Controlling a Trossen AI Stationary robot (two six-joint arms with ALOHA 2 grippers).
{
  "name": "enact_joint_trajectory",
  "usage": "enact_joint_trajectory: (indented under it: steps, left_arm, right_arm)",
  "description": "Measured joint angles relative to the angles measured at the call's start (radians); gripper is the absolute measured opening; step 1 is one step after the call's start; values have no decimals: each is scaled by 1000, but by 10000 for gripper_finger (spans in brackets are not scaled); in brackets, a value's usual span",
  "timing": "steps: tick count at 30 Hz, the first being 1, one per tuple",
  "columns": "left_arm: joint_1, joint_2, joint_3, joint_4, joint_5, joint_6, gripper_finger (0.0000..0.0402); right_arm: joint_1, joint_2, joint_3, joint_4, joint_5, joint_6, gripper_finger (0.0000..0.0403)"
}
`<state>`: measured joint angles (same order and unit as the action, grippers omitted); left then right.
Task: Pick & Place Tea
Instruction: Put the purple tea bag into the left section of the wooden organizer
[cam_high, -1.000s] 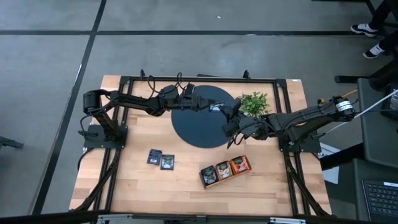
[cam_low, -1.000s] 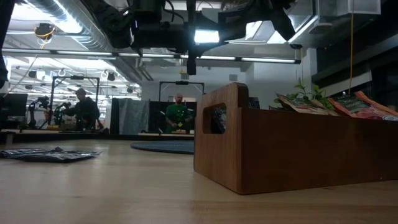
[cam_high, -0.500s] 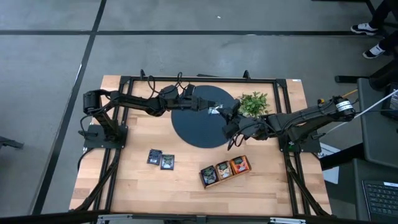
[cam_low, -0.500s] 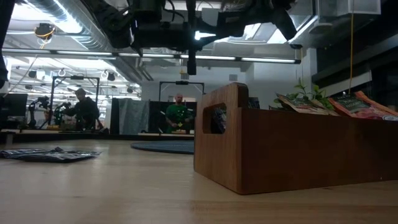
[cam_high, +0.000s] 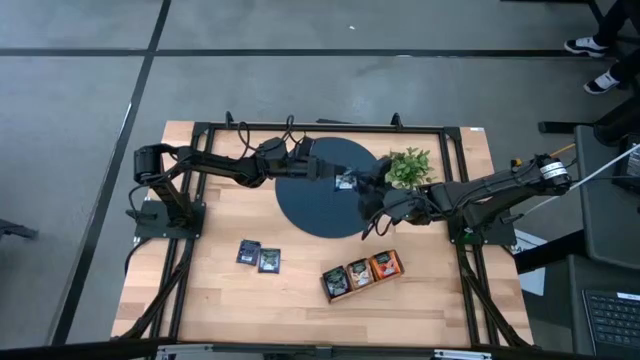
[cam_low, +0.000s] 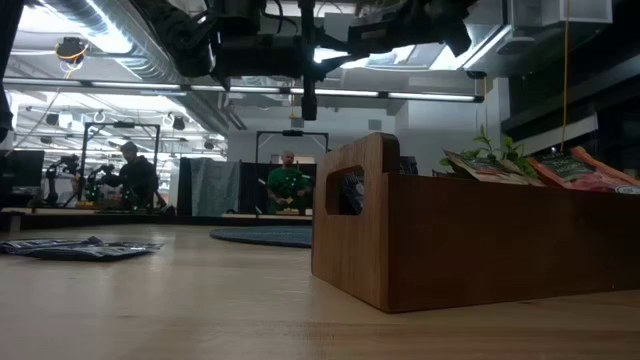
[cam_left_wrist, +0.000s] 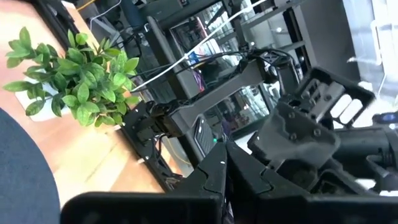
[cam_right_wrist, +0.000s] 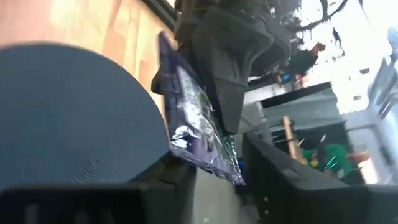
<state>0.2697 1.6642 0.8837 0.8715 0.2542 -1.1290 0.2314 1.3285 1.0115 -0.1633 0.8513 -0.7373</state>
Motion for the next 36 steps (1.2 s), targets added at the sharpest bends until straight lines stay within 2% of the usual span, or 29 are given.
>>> enact_joint_trajectory:
  steps: [4,8,12,17,21,25,28,36]
  left_arm:
    - [0,0,0,-8,9,76,2]
    - [0,0,-1,-17,36,173,2]
    - [-1,0,-1,-34,38,276,2]
    - [-23,0,-1,-106,27,467,2]
    - [-56,0,-1,-149,-6,626,2]
    - [-88,0,-1,-150,-33,755,2]
    - [-101,-13,-1,-149,-47,826,2]
    - [-151,-36,-1,-86,-52,975,2]
  right_arm:
    - [0,0,0,-26,-49,159,166]
    - [0,0,0,-125,-226,360,193]
    - [1,0,0,-181,-391,587,204]
    - [0,-15,0,-180,-511,777,206]
    - [0,-37,0,-201,-496,878,206]
    - [0,-47,0,-290,-410,956,206]
    - [0,-47,-1,-349,-389,1017,206]
    - [-2,-47,-42,-231,-389,1038,206]
